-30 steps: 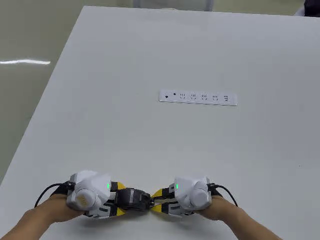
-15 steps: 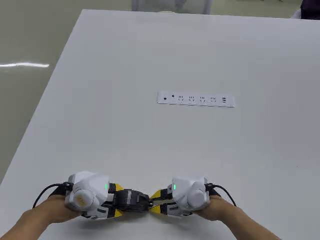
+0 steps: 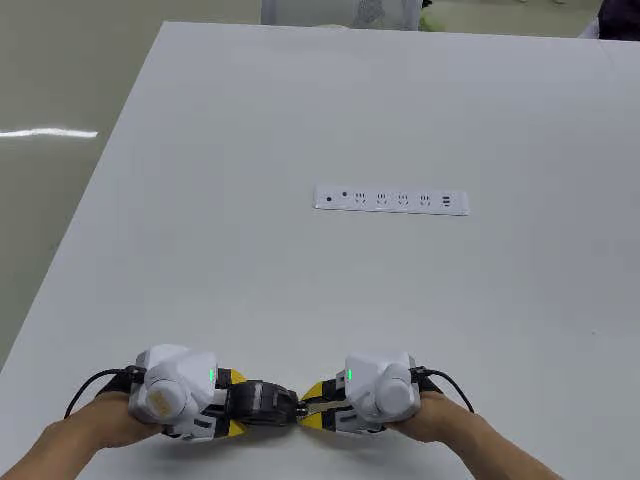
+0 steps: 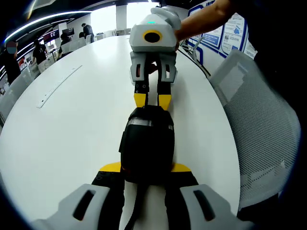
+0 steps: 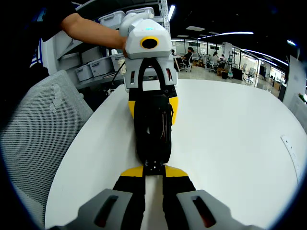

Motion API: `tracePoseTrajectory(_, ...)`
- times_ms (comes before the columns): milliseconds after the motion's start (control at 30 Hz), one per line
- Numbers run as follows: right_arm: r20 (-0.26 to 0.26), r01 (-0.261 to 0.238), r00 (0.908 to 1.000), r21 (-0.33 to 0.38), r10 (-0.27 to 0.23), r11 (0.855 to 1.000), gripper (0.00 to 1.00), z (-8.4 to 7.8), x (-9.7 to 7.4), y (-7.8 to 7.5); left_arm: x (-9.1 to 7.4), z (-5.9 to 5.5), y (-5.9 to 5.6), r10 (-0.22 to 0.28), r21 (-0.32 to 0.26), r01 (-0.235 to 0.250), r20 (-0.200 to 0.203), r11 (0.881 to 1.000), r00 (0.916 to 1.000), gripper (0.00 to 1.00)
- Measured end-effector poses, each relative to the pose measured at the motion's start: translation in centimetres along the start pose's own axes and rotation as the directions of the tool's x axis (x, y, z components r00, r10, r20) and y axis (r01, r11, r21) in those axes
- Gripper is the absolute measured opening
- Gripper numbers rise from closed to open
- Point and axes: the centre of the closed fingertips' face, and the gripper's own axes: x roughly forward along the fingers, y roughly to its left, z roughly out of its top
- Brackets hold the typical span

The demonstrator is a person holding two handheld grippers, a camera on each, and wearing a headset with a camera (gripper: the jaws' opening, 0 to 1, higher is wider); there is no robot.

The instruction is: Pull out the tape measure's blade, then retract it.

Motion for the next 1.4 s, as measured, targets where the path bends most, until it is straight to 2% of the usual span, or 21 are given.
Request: tracePoseTrajectory(1400, -0.025, 0.004, 0.9997, 0.011, -0.004, 1.000, 0.10, -1.1, -1.9, 0.1, -0.1, -0.1, 0.0, -0.007, -0.002, 0.007, -0.001, 1.000, 1.0000, 0.28)
